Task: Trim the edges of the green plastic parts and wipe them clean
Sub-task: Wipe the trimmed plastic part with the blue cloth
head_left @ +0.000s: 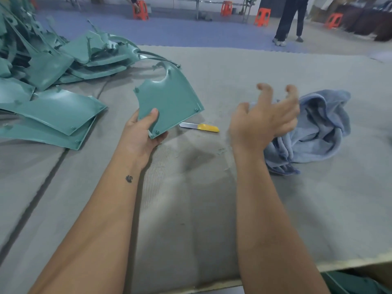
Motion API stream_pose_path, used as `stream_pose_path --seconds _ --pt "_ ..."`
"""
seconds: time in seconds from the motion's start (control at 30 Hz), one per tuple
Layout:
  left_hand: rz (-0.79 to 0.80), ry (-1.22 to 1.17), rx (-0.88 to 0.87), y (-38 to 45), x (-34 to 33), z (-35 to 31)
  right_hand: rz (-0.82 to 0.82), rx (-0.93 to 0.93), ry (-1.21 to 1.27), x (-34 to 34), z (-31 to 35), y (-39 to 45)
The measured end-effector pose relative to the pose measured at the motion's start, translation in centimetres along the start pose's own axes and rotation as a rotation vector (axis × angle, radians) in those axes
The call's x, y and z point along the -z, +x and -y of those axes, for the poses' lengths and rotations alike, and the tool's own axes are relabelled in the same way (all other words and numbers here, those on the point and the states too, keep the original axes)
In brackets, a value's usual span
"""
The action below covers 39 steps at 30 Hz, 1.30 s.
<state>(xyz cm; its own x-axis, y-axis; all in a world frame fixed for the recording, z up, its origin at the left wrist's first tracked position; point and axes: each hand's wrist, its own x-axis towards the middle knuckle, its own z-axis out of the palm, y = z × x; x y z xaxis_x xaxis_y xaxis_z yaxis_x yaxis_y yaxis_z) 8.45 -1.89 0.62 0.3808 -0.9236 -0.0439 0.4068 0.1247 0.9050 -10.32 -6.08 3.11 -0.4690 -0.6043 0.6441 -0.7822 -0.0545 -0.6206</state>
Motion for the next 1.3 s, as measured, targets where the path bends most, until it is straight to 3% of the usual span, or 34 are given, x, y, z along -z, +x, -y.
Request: stream_pose_path --seconds 0.07,0.17,0.43,0.53,0.63,0.67,0.73,0.9,1.0,1.17,1.3 --pt "-0.002 -0.002 0.001 0.0 0.1 0.0 -0.036 -0.134 -0.035 0.2 -0.5 0.8" --pt "-0.002 0.001 -0.005 0.0 0.1 0.1 0.077 -0.273 -0.046 0.3 -1.8 1.7" --pt "0.005 0.021 -0.002 0.3 0.2 0.3 0.331 -0.28 0.292 0.0 -1.5 1.8" --pt "0.003 0.017 -0.001 0.4 0.3 0.3 0.588 -0.167 0.42 -0.5 -0.6 1.2" --pt "0.001 0.01 0.002 0.5 0.4 0.3 0.907 -0.074 0.223 -0.9 -0.2 0.7" --pt "0.0 0.01 0.004 0.5 0.5 0.3 0.942 -0.043 0.14 -1.0 -0.1 0.5" --pt "-0.003 0.012 0.006 0.5 0.5 0.4 0.84 0.001 0.114 -0.9 0.2 -0.1" --pt "-0.006 0.014 0.013 0.6 0.4 0.4 0.178 0.039 0.336 -0.8 0.8 -0.9" --pt "-0.007 0.014 0.012 0.5 0.3 0.3 -0.01 -0.306 0.503 -0.7 1.0 -0.2" --pt "-0.014 0.009 0.019 0.4 0.2 0.2 -0.135 -0.896 1.031 0.0 0.8 1.6" --pt "-0.015 0.016 0.012 0.2 0.1 0.1 0.294 -1.008 1.72 1.5 -0.1 1.7"
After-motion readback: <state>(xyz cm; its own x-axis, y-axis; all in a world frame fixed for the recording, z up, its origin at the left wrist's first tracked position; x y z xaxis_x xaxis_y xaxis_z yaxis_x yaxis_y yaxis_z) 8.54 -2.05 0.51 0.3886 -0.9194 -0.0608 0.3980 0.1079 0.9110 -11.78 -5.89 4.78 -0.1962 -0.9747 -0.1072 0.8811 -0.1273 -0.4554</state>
